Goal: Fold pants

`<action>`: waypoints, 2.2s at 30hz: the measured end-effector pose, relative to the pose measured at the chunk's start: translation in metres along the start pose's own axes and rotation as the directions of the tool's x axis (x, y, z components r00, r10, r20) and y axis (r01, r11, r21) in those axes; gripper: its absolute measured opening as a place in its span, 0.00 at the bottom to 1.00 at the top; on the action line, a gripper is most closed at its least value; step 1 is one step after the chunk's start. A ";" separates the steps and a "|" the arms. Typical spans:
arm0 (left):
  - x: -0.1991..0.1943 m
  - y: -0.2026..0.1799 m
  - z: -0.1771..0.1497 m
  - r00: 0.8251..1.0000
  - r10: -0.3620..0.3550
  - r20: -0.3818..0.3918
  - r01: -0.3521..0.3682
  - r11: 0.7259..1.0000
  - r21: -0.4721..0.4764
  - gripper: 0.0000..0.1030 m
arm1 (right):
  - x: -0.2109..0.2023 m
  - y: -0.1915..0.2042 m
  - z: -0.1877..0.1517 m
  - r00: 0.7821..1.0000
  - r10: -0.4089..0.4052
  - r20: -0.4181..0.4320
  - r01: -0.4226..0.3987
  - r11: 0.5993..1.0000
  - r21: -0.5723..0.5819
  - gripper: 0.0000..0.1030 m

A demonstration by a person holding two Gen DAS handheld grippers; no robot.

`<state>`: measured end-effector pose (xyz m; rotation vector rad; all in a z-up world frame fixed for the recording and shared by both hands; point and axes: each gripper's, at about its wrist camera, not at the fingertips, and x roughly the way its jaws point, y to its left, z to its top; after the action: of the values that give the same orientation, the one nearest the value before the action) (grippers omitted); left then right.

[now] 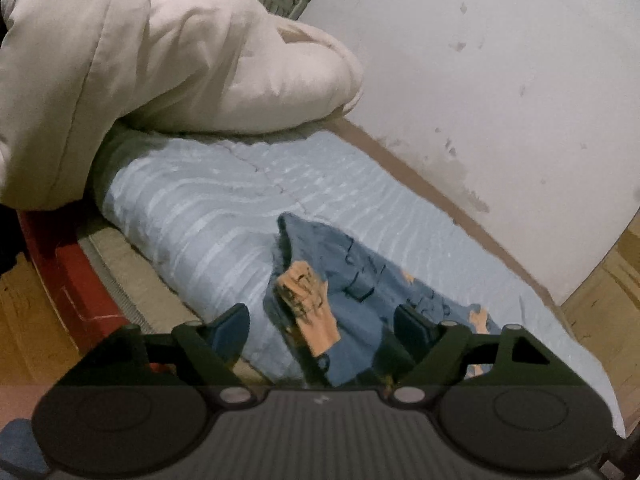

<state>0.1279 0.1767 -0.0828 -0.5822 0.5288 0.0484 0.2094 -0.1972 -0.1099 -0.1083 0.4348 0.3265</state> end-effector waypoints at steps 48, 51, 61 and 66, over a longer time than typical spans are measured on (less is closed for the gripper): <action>-0.038 -0.174 0.027 0.961 -0.229 0.157 0.149 0.902 0.406 0.13 | -0.036 -0.008 0.006 0.989 -0.037 0.141 0.034 0.999 0.026 0.99; -0.031 -0.205 0.018 0.950 -0.292 0.107 0.211 0.859 0.467 0.13 | -0.055 -0.022 0.007 0.988 -0.050 0.145 0.047 0.999 0.021 0.99; 0.023 -0.301 -0.066 0.935 -0.321 -0.147 0.337 0.686 0.645 0.14 | -0.120 -0.093 -0.020 0.943 -0.319 0.094 0.312 0.946 0.085 0.99; 0.058 -0.314 -0.107 0.929 -0.243 -0.278 0.368 0.675 0.639 0.20 | -0.138 -0.117 -0.041 0.913 -0.406 0.049 0.396 0.908 0.138 0.99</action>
<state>0.1883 -0.1497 -0.0256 0.0714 0.5630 -0.5164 0.1137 -0.3537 -0.0832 -0.0595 0.3456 -0.1040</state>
